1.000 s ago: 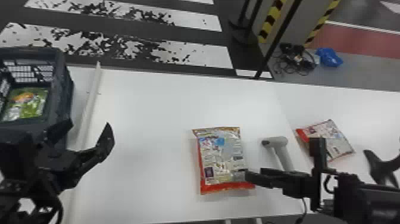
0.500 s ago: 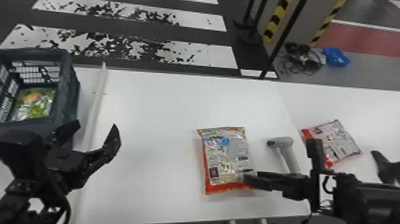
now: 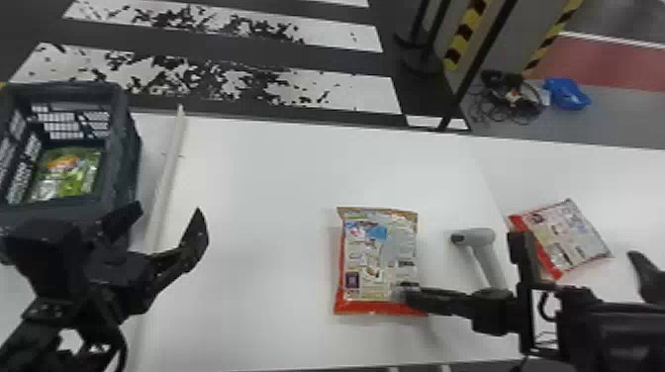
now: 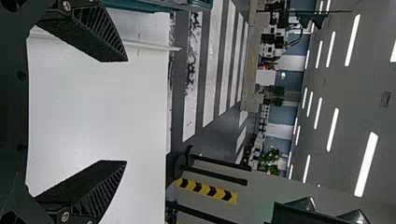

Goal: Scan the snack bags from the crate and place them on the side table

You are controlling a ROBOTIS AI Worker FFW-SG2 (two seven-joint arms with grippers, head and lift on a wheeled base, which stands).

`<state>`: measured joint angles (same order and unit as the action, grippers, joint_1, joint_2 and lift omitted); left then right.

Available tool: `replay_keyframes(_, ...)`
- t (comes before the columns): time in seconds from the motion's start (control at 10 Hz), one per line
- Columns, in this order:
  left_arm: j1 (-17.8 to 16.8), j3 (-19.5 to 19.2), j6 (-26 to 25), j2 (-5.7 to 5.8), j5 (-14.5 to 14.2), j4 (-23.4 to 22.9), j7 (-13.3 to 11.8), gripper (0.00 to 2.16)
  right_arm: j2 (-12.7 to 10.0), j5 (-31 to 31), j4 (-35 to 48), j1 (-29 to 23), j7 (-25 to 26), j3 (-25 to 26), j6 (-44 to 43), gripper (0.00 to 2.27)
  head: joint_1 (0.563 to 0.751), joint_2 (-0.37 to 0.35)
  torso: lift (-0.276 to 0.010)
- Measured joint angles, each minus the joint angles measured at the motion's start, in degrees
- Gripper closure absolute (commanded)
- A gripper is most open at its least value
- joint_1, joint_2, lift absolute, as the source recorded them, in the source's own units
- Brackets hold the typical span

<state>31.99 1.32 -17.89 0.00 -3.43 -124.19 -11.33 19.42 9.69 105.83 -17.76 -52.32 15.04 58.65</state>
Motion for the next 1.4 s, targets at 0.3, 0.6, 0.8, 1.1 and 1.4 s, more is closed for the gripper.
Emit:
replay_keyframes(0.3, 0.0, -0.1, 0.0, 0.0, 0.0, 0.2, 0.0, 0.09, 0.0, 3.4, 0.1, -0.3, -3.5, 3.8, -1.3, 2.23, 0.695, -0.186, -0.094)
replay_keyframes(0.6, -0.1, -0.2, 0.0, 0.0, 0.0, 0.2, 0.0, 0.09, -0.4, 13.1, 0.7, 0.0, -2.7, 13.6, -0.7, 2.23, 0.695, -0.231, -0.094)
replay_keyframes(0.8, -0.1, -0.2, 0.0, 0.0, 0.0, 0.1, 0.0, 0.09, -0.8, 18.2, -0.1, 1.9, 2.5, 20.6, -1.0, 2.23, 0.695, -0.305, -0.094)
replay_keyframes(1.1, -0.1, -0.2, 0.0, 0.0, 0.1, 0.1, 0.0, 0.09, -0.7, 24.6, -5.8, 3.5, 13.4, 26.5, -11.3, 2.23, 0.695, -0.35, -0.094)
replay_keyframes(1.4, -0.1, -0.1, 0.0, 0.0, 0.2, 0.1, 0.0, 0.09, -0.5, 27.8, -15.9, 5.4, 22.4, 28.2, -25.2, 2.2, 0.695, -0.35, -0.094)
